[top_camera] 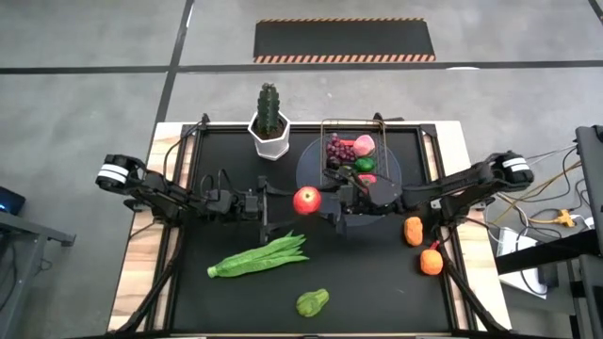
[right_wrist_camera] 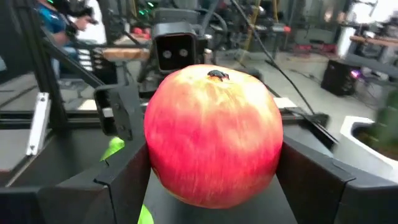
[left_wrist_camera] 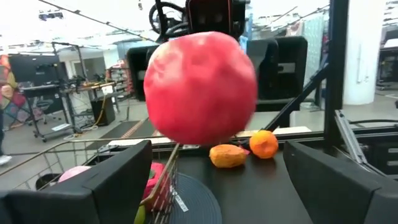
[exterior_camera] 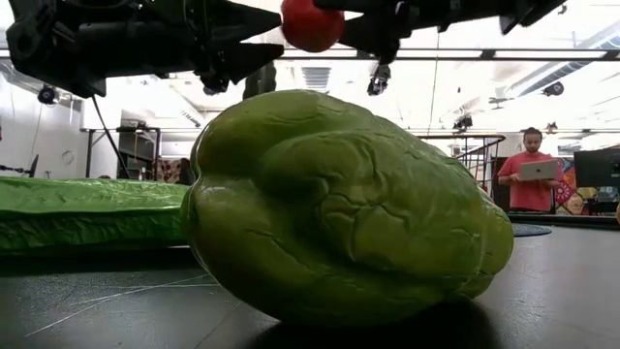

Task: Build produce basket
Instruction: Put the red apple into the gold wire basket

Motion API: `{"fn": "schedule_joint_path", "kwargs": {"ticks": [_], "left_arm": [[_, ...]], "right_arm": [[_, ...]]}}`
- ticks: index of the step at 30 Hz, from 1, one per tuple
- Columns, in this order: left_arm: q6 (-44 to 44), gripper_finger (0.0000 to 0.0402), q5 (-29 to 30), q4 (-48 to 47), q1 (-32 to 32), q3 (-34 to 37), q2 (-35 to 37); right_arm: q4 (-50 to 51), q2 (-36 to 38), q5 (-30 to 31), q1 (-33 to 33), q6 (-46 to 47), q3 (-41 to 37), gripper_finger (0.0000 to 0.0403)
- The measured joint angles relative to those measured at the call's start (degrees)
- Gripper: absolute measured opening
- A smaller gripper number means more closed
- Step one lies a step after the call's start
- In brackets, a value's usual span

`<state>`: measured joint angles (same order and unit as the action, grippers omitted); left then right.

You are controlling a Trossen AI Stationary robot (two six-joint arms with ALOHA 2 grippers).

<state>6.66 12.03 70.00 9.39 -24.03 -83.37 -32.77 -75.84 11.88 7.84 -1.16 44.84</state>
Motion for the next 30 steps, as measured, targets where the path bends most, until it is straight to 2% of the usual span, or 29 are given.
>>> {"fn": "schedule_joint_path", "kwargs": {"ticks": [5,7,9,13,17,23,30], "left_arm": [[0.0,0.0344,0.4,0.0,0.0,0.0,0.0],[0.0,0.0344,0.4,0.0,0.0,0.0,0.0],[0.0,0.0344,0.4,0.1,0.0,0.0,0.0],[0.0,0.0344,0.4,0.1,-0.1,0.0,0.0],[-0.1,0.0344,0.4,0.1,-0.1,-0.3,0.0],[-0.2,0.0344,0.6,0.2,-0.1,-0.4,0.0],[-0.3,0.0344,0.8,0.2,-0.1,-0.4,0.0]], "right_arm": [[11.2,6.7,11.7,-0.9,5.3,0.0,0.0288],[19.4,9.2,17.0,-2.7,10.3,1.0,0.0288],[30.3,11.0,19.6,-5.7,15.0,3.1,0.0288],[49.6,10.8,19.2,-13.4,24.9,7.6,0.0288],[61.1,7.7,16.7,-20.7,28.2,11.5,0.0288],[63.5,0.6,13.5,-29.1,25.5,14.5,0.0288],[64.0,-6.7,13.4,-32.2,23.5,18.9,0.0288]]}}
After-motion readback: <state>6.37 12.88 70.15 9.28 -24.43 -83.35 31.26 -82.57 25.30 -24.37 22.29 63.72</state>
